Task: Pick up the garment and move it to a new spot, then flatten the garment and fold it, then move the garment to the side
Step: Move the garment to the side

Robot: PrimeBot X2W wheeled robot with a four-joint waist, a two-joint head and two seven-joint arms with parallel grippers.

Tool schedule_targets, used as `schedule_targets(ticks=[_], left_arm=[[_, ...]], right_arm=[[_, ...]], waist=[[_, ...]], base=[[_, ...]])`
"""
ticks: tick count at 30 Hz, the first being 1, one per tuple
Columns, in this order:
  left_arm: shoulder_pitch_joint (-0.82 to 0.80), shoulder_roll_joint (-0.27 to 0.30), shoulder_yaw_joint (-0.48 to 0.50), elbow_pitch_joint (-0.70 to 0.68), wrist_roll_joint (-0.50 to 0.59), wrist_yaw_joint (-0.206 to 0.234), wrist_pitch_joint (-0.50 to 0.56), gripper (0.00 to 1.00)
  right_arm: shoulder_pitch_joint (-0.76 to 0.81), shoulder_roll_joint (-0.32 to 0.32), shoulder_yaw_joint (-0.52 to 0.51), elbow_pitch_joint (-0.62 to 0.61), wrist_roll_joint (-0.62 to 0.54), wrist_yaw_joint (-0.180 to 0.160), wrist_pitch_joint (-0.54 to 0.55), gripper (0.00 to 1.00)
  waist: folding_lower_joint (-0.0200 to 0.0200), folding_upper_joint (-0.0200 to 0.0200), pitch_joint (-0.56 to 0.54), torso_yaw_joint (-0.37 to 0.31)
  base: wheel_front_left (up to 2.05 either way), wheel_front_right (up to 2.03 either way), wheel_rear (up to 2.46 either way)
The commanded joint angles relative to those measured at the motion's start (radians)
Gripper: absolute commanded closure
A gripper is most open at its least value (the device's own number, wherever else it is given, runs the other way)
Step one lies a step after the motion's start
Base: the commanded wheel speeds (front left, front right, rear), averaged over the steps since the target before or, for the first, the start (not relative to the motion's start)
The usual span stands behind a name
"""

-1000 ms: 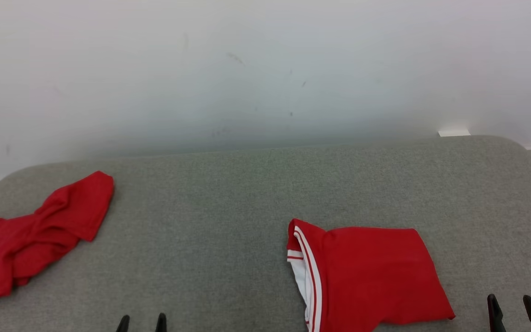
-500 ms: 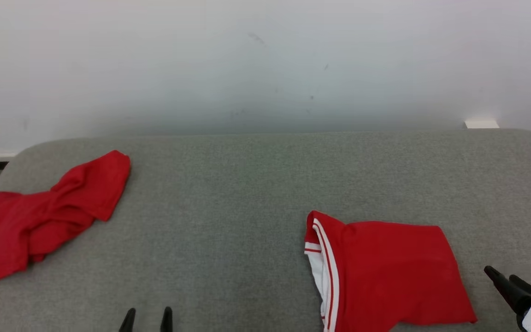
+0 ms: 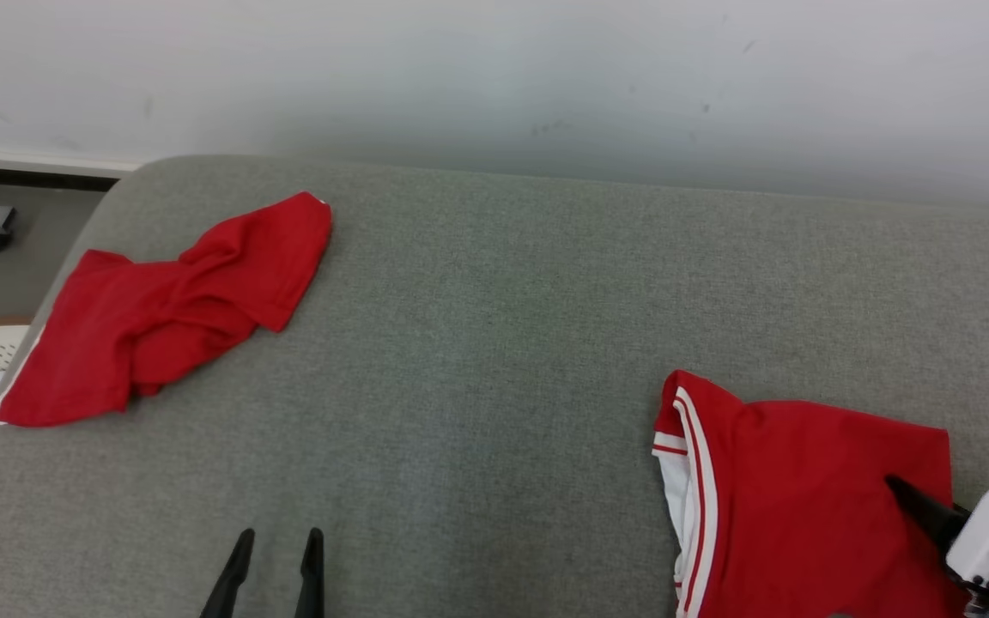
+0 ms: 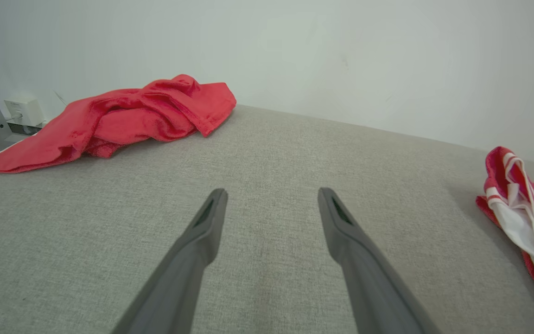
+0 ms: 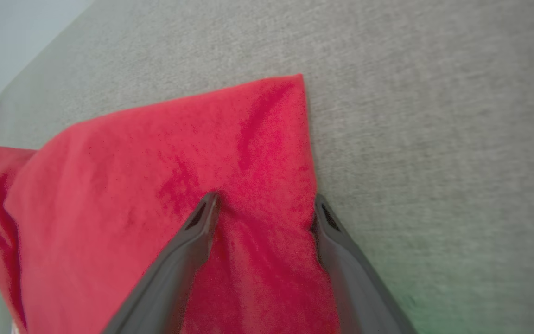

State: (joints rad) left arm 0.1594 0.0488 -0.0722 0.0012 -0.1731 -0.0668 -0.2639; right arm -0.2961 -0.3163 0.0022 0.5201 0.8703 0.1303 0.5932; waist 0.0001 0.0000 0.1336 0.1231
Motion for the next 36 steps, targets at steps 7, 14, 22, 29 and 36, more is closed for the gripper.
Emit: schedule_targets(ticks=[7,14,22,29,36], left_arm=[[-0.025,0.003,0.011,-0.003,0.015,0.001,0.0,0.0],[-0.013,0.004,0.018,-0.007,0.011,0.0,0.0,0.0],[-0.041,0.003,0.018,-0.024,0.026,-0.011,0.0,0.0],[-0.107,0.003,0.013,-0.036,0.07,-0.038,0.0,0.0],[-0.183,0.016,-0.01,-0.064,0.088,-0.055,0.0,0.0]], right_arm=[[-0.03,0.035,0.122,-0.068,0.084,0.001,-0.005,1.0],[-0.071,-0.029,0.166,-0.093,0.093,0.0,-0.083,1.0],[-0.159,-0.089,0.167,-0.057,0.02,0.0,-0.22,1.0],[-0.269,-0.143,0.153,0.025,-0.093,0.0,-0.31,1.0],[-0.424,-0.171,0.077,0.146,-0.218,0.0,-0.373,1.0]], waist=[[-0.0001,0.0,0.015,-0.015],[-0.0001,0.0,0.014,-0.097],[-0.0001,0.0,0.057,-0.233],[-0.0001,0.0,0.148,-0.29],[-0.0001,0.0,0.256,-0.263]], base=[[0.0,0.0,0.0],[0.0,0.0,0.0],[0.0,0.0,0.0],[0.0,0.0,0.0],[0.0,0.0,0.0]])
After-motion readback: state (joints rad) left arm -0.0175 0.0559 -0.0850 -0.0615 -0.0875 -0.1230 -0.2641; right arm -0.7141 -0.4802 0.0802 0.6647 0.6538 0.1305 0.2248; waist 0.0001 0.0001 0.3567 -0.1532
